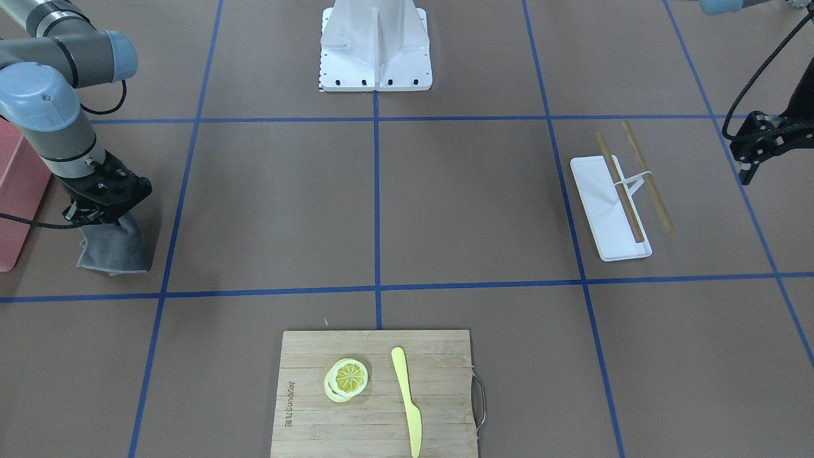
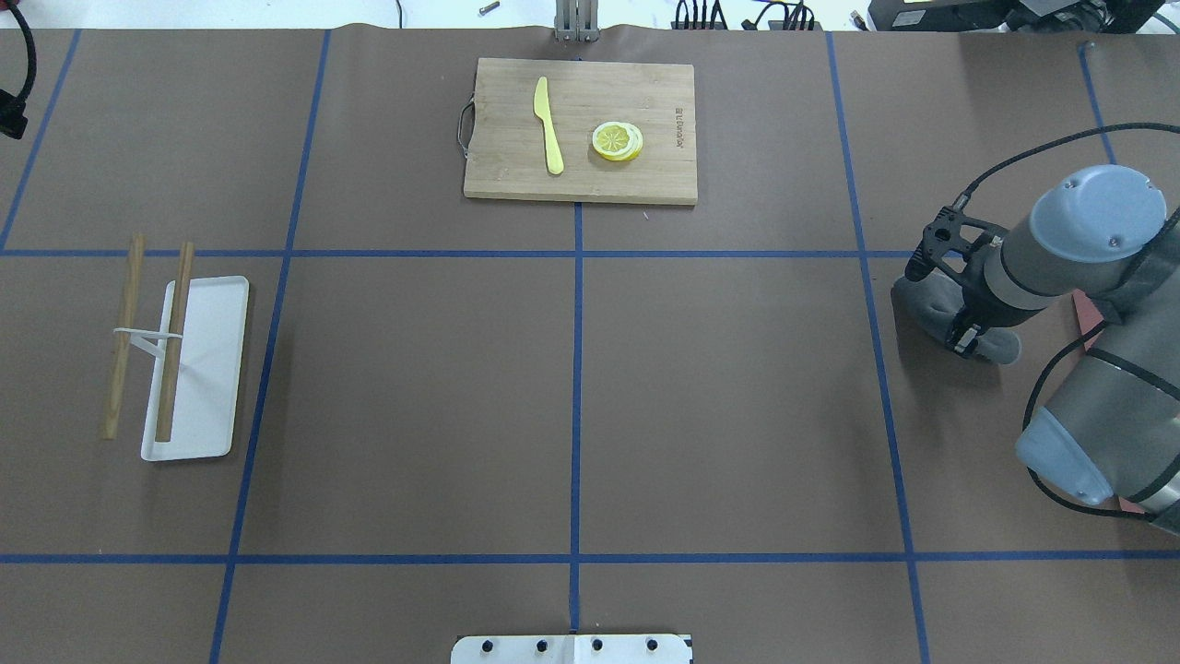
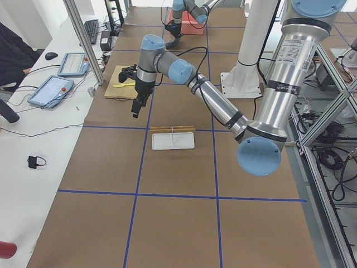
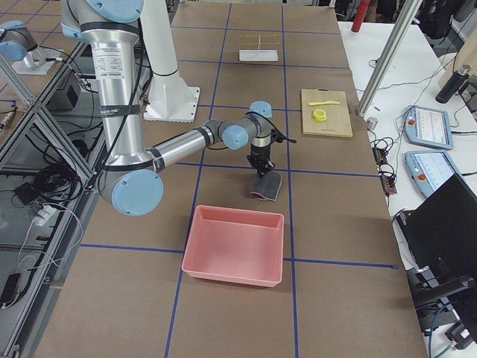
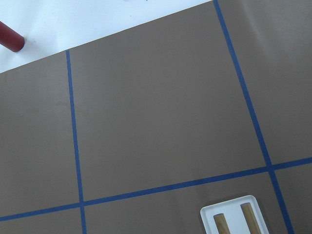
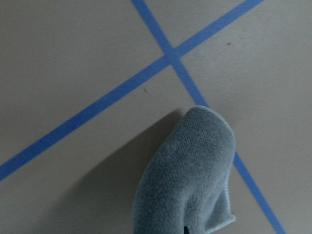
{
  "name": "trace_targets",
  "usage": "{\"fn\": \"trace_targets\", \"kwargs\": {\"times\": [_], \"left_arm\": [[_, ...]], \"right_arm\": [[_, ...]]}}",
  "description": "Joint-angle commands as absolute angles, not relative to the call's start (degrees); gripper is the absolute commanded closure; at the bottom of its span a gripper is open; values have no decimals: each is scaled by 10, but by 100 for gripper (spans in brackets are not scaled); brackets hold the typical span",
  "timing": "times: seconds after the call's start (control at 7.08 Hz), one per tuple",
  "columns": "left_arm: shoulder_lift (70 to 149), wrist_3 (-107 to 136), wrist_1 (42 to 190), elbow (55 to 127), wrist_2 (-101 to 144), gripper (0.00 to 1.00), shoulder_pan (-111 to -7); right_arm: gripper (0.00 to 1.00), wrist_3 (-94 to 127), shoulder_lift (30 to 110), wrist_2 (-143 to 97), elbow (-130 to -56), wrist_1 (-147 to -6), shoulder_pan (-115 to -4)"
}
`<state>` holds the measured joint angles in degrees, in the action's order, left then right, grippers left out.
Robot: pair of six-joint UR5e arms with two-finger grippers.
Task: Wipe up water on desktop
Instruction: 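Lower the cloth onto the table with the right gripper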
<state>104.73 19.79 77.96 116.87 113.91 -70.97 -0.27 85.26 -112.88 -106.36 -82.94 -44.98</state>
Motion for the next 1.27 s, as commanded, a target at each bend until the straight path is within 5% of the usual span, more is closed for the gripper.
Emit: {"fn": "trace_targets", "kwargs": {"times": [0.0, 0.57, 1.13], "left_arm": [[1048, 196, 793, 1148, 1139, 2, -729], [1048, 195, 808, 1135, 1139, 2, -733], [1051, 200, 808, 1136, 1141, 2, -730]], "right_arm": [[100, 119, 890, -1168, -1127, -828, -372], [100, 371, 887, -1160, -1216, -822, -249], [100, 226, 887, -1171, -1116, -824, -369]]}}
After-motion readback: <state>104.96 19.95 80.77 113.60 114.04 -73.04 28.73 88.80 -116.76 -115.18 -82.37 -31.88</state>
